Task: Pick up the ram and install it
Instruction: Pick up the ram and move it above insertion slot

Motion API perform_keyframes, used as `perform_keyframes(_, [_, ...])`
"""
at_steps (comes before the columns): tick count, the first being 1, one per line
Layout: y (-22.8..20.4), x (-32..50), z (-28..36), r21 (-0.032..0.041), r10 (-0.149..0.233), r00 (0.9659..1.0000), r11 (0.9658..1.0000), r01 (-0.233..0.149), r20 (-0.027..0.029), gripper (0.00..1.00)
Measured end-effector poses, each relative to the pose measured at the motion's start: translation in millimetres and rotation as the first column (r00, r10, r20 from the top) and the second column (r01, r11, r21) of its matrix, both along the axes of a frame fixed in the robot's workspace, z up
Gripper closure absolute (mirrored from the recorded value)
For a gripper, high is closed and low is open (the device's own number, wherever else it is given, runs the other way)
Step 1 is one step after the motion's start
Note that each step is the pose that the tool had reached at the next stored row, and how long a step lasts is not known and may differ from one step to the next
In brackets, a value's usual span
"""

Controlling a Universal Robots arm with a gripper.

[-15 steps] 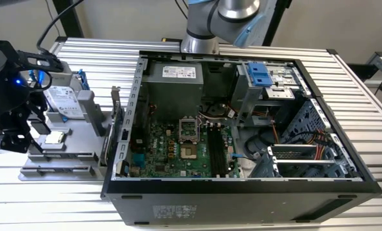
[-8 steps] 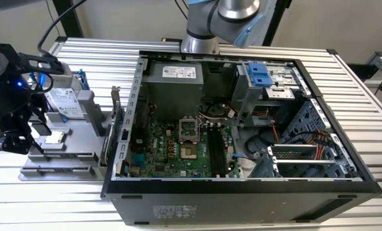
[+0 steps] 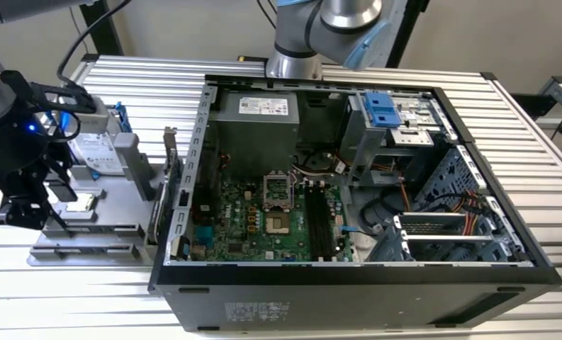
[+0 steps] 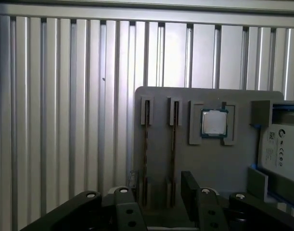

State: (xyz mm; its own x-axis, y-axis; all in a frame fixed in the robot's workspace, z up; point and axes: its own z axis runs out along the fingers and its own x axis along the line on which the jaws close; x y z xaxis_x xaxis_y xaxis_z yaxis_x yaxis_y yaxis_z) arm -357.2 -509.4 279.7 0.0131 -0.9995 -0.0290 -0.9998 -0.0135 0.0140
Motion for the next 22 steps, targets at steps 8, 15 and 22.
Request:
perform_keyframes(8, [0.0, 0.0, -5.1, 0.0000, 0.000, 1.0000, 1.0000, 0.000, 0.0000, 0.00])
perform_keyframes(15, [0.0, -0.1, -10.1, 0.0000, 0.000, 1.0000, 1.0000, 0.000, -0.0010, 0.00])
perform_keyframes(22, [-0.1, -0.4, -16.3, -0.0001, 0.000, 1.0000, 1.0000, 0.000, -0.0018, 0.00])
